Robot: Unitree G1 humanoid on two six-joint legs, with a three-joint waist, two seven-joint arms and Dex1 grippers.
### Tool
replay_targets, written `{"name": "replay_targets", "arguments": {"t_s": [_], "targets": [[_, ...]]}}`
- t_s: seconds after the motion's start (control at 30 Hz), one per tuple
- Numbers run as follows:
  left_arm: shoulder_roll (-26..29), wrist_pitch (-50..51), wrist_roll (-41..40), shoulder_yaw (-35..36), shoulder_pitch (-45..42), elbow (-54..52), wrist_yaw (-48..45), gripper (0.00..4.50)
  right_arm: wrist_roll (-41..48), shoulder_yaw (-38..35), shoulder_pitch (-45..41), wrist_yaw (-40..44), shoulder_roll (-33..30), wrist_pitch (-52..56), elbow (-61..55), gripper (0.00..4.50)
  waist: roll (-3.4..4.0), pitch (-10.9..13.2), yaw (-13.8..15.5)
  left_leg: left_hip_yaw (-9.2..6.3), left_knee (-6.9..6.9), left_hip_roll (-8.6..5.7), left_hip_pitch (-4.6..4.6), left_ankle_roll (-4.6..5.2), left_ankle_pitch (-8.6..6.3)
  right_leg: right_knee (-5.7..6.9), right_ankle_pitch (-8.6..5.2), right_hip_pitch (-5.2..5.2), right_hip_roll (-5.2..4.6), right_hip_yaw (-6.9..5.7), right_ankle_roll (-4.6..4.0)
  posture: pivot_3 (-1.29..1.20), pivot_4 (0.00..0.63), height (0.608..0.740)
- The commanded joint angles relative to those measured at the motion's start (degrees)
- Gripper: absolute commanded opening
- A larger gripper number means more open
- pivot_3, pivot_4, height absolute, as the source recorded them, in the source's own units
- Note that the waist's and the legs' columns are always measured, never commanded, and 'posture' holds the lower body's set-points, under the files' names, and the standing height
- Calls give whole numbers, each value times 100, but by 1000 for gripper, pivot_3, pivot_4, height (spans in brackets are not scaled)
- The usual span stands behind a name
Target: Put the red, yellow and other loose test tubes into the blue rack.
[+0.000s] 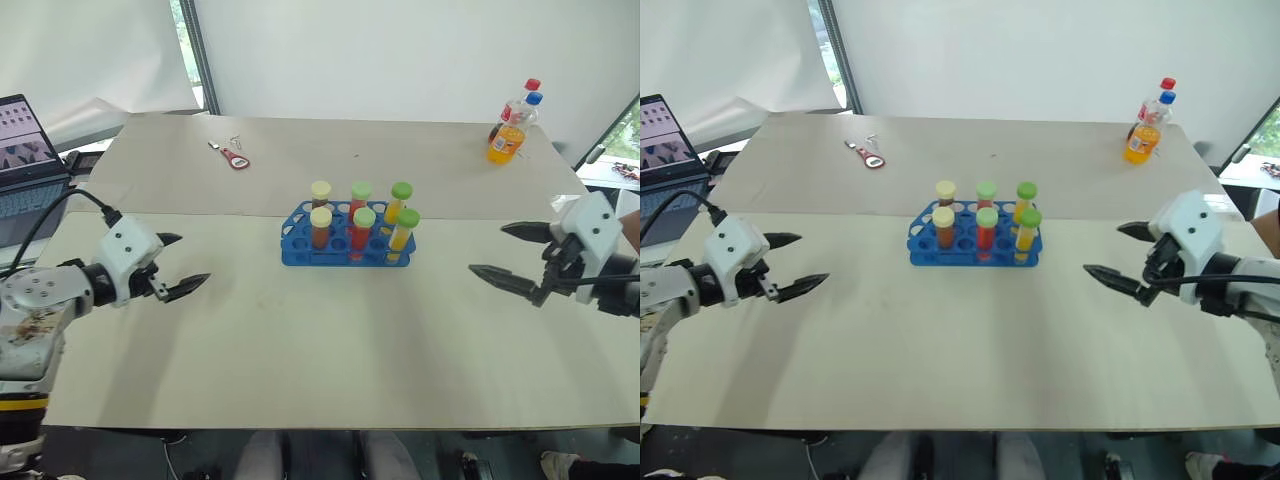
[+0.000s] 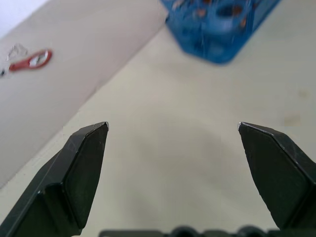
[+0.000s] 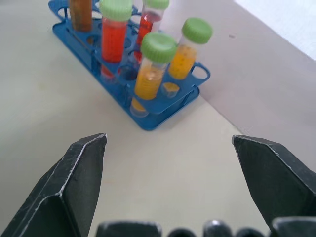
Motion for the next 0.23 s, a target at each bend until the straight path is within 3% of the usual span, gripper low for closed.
{"name": "replay_targets", "arguments": {"t_s": [0.03, 0.23], "targets": [[146, 114, -140, 329, 5, -28, -91, 4465, -68, -218, -111, 387, -191, -250, 172, 4500, 0, 0, 28, 1, 0, 3, 0, 0, 0, 0, 0, 0, 0, -2, -1, 0, 150, 733], [102, 287, -242, 426, 78, -103, -92, 4465, -189, -84, -414, 460, -170, -263, 387, 4500, 0, 0, 20, 10, 0, 0, -1, 0, 0, 2, 0, -4, -1, 0, -1, 0, 150, 733]]}}
